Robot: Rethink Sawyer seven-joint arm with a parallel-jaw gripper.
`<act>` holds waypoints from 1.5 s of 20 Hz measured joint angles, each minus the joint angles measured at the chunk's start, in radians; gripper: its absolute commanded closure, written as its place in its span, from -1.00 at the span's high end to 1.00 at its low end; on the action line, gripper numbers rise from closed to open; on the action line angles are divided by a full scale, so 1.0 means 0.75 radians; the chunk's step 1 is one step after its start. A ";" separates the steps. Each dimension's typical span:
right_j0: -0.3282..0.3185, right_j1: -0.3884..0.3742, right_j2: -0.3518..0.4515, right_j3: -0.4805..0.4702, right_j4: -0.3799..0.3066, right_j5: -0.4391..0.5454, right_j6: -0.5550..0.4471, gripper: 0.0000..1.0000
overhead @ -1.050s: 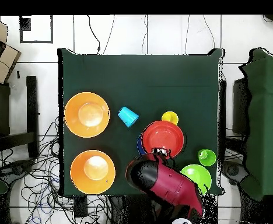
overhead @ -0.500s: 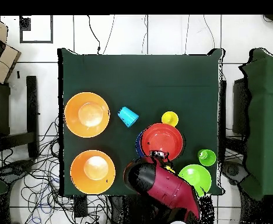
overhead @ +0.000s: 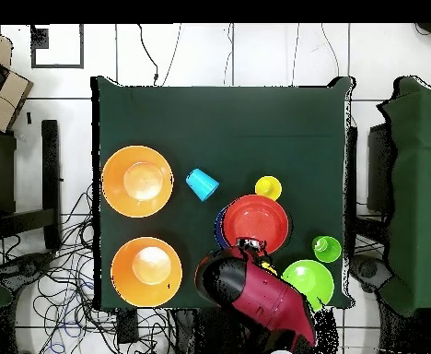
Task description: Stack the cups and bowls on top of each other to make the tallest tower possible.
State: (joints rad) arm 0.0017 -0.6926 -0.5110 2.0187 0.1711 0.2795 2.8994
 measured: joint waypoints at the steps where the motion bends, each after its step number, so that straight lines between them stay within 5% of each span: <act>1: 0.000 0.000 0.000 0.001 0.006 0.000 0.000 -1.00; 30: 0.113 0.076 -0.003 0.019 0.128 -0.075 0.000 -1.00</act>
State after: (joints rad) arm 0.0861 -0.6353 -0.5134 2.0332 0.2674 0.2231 2.8994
